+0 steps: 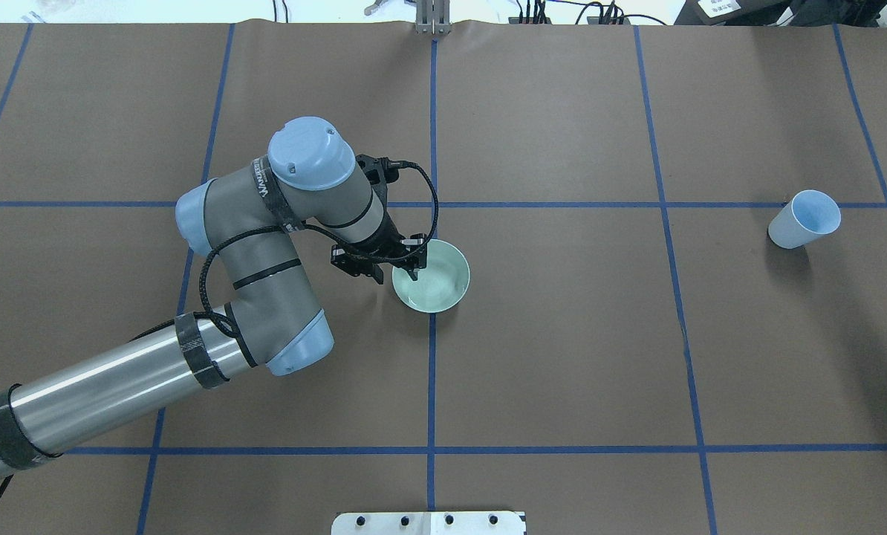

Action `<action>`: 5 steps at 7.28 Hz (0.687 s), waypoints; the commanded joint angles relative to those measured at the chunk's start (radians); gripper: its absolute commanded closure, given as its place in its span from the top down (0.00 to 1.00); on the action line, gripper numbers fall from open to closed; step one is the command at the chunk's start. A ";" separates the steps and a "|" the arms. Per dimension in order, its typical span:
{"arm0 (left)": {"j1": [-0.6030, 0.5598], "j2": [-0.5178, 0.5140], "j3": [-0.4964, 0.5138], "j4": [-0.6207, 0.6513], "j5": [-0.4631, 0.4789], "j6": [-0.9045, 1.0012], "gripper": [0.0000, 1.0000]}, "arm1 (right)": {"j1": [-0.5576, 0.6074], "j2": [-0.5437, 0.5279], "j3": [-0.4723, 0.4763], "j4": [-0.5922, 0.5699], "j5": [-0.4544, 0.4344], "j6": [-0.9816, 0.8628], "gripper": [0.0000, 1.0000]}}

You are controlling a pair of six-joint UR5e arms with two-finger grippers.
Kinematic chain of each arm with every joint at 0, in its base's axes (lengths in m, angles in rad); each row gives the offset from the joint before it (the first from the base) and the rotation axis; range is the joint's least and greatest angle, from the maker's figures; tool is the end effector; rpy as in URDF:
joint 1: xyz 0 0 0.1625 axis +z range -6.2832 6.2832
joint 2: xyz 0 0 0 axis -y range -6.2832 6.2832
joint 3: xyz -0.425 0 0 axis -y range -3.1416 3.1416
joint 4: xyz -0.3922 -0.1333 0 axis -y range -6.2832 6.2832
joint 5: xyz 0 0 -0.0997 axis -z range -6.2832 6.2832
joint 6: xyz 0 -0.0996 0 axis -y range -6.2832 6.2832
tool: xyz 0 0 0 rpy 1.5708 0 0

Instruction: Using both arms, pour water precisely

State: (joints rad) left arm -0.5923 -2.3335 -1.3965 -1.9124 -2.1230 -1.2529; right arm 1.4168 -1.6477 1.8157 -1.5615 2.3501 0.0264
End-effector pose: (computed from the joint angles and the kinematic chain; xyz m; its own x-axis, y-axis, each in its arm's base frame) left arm 0.5749 -0.4845 0.2228 0.5107 -0.0229 -0.8595 -0.0349 0.9983 -0.0473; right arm -0.0087 -0.4689 0.5728 0.6877 -0.2058 0.6962 0.1329 0.9785 0.1580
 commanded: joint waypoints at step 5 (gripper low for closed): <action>-0.069 0.010 -0.188 0.082 -0.002 -0.033 0.99 | -0.113 -0.034 -0.302 0.974 -0.011 0.213 0.99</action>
State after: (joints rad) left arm -0.6571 -2.3251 -1.5690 -1.8430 -2.1247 -1.2826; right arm 1.3390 -1.6751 1.6381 -0.9376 2.3433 0.1168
